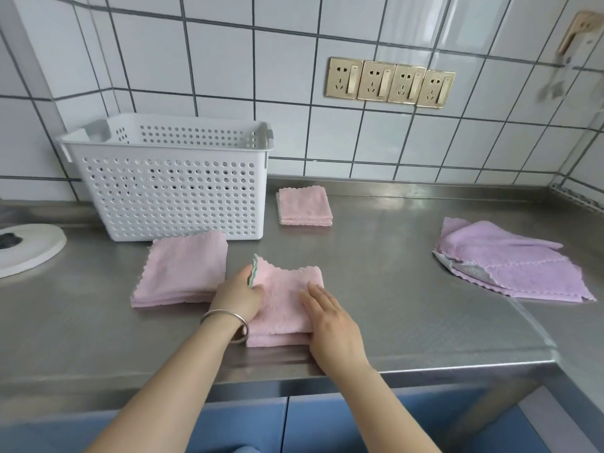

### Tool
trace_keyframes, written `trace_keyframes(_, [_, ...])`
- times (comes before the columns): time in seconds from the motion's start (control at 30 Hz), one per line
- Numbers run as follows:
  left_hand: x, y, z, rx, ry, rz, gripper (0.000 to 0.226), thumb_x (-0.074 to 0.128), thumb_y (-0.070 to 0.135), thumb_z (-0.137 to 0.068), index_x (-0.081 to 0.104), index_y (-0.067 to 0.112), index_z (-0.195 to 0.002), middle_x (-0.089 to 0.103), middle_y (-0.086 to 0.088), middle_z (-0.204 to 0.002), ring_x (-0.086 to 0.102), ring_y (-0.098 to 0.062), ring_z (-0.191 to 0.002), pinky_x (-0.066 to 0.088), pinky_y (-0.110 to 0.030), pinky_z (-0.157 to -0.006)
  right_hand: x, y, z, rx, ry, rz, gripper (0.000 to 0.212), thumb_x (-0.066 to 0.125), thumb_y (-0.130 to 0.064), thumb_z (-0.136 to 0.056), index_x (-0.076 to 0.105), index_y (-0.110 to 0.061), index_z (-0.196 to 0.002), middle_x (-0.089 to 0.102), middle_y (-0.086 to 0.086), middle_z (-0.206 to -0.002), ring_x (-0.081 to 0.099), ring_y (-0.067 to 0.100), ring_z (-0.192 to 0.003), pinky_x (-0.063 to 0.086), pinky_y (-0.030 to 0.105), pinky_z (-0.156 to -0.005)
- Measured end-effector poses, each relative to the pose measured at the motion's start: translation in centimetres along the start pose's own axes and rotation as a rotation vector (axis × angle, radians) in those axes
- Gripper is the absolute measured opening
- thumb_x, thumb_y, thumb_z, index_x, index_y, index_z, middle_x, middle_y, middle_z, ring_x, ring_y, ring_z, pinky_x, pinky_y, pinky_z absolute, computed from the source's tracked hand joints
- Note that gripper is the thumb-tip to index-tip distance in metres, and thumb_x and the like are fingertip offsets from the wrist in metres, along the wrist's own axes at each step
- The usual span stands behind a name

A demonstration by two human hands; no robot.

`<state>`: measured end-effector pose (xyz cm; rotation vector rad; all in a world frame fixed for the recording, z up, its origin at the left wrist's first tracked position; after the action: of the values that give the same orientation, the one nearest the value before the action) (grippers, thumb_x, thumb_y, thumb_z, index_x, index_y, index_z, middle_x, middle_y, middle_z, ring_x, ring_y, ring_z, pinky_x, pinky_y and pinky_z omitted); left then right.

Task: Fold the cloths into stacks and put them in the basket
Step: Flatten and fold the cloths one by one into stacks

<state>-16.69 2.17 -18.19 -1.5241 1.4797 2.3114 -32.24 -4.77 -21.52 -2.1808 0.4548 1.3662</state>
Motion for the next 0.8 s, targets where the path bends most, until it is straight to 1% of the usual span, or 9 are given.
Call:
trace_keyframes(0.07, [0.4,-0.6,0.1,-0.006,-0.001,-0.006,0.030,0.048,0.018,-0.086,0.056,0.015,-0.115,0.065,-0.014,-0.108,0.058,-0.034,-0.099,0.040,-0.030,-0.076,0.0,-0.1,0.3,0.012,-0.010,-0.048,0.063,0.067,0.010,-0.059,0.065,-0.015,-0.116,0.061,0.001,-0.128,0.058,0.019,-0.119,0.055,0.024,-0.075])
trace_keyframes(0.17, [0.6,-1.0,0.0,-0.012,0.013,0.020,0.021,0.053,0.021,-0.085,0.059,0.011,-0.103,0.067,-0.013,-0.099,0.059,-0.033,-0.092,0.038,-0.028,-0.071,-0.5,0.1,0.4,0.024,-0.101,-0.102,0.061,0.041,0.008,-0.082,0.044,-0.017,-0.138,0.034,-0.004,-0.151,0.026,0.013,-0.142,0.040,0.026,-0.101])
trace_keyframes(0.27, [0.6,-1.0,0.1,-0.002,0.040,-0.010,0.023,0.056,0.024,-0.083,0.059,0.010,-0.101,0.067,-0.014,-0.095,0.060,-0.034,-0.092,0.043,-0.032,-0.074,-1.1,0.1,0.4,0.028,-0.212,-0.097,0.063,0.037,0.004,-0.085,0.033,-0.021,-0.144,0.022,-0.007,-0.155,0.015,0.009,-0.144,0.027,0.023,-0.110])
trace_keyframes(0.37, [0.0,-1.0,1.3,0.027,0.120,-0.036,0.031,0.055,0.034,-0.085,0.057,0.012,-0.108,0.065,-0.012,-0.101,0.060,-0.034,-0.097,0.048,-0.036,-0.080,-2.3,-0.3,0.8,0.061,-0.353,-0.033,0.064,0.039,-0.007,-0.086,0.023,-0.022,-0.146,0.014,-0.006,-0.157,0.008,0.014,-0.145,0.015,0.034,-0.118])
trace_keyframes(0.47, [-1.1,-1.5,2.6,0.030,0.235,-0.220,0.041,0.051,0.045,-0.087,0.053,0.017,-0.116,0.057,-0.008,-0.115,0.057,-0.031,-0.107,0.047,-0.036,-0.085,-4.6,0.0,0.5,0.190,-0.457,-0.105,0.057,0.043,-0.016,-0.088,0.029,-0.015,-0.143,0.030,0.002,-0.149,0.025,0.022,-0.138,0.028,0.034,-0.111])
trace_keyframes(0.53, [-1.2,-2.0,2.9,0.016,0.176,-0.338,0.034,0.050,0.046,-0.086,0.059,0.018,-0.104,0.061,-0.007,-0.111,0.058,-0.030,-0.104,0.047,-0.034,-0.082,-4.9,0.6,-0.3,0.339,-0.400,-0.201,0.043,0.043,-0.021,-0.091,0.045,-0.013,-0.133,0.045,0.005,-0.137,0.042,0.023,-0.125,0.037,0.032,-0.099])
trace_keyframes(0.63, [-0.4,-2.3,2.9,-0.017,0.063,-0.427,0.034,0.050,0.047,-0.082,0.061,0.015,-0.085,0.065,-0.011,-0.103,0.060,-0.032,-0.097,0.048,-0.034,-0.076,-3.6,1.3,-1.2,0.569,-0.330,-0.201,0.034,0.042,-0.035,-0.090,0.061,-0.011,-0.105,0.054,0.008,-0.117,0.050,0.026,-0.105,0.042,0.032,-0.089])
trace_keyframes(0.7, [0.2,-2.3,3.0,-0.024,0.048,-0.466,0.042,0.050,0.051,-0.082,0.061,0.012,-0.092,0.060,-0.014,-0.108,0.055,-0.033,-0.103,0.046,-0.036,-0.083,-2.5,1.3,-1.3,0.628,-0.358,-0.178,0.036,0.040,-0.038,-0.087,0.058,-0.008,-0.094,0.054,0.009,-0.110,0.049,0.027,-0.098,0.043,0.034,-0.086])
trace_keyframes(0.8, [0.9,-1.8,3.0,-0.007,0.039,-0.495,0.046,0.048,0.047,-0.088,0.057,0.007,-0.108,0.052,-0.017,-0.119,0.047,-0.034,-0.114,0.038,-0.036,-0.096,-1.7,1.1,-1.3,0.628,-0.342,-0.148,0.036,0.038,-0.034,-0.090,0.058,-0.006,-0.099,0.055,0.009,-0.106,0.051,0.028,-0.098,0.038,0.031,-0.076])
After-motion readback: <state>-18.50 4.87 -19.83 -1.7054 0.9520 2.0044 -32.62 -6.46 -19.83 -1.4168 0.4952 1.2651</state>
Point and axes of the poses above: each hand's wrist, its own z-axis away from the middle knuckle, its own x-axis out of the palm, y = z × x, the point moved 1 cm from there along -z, towards the middle knuckle
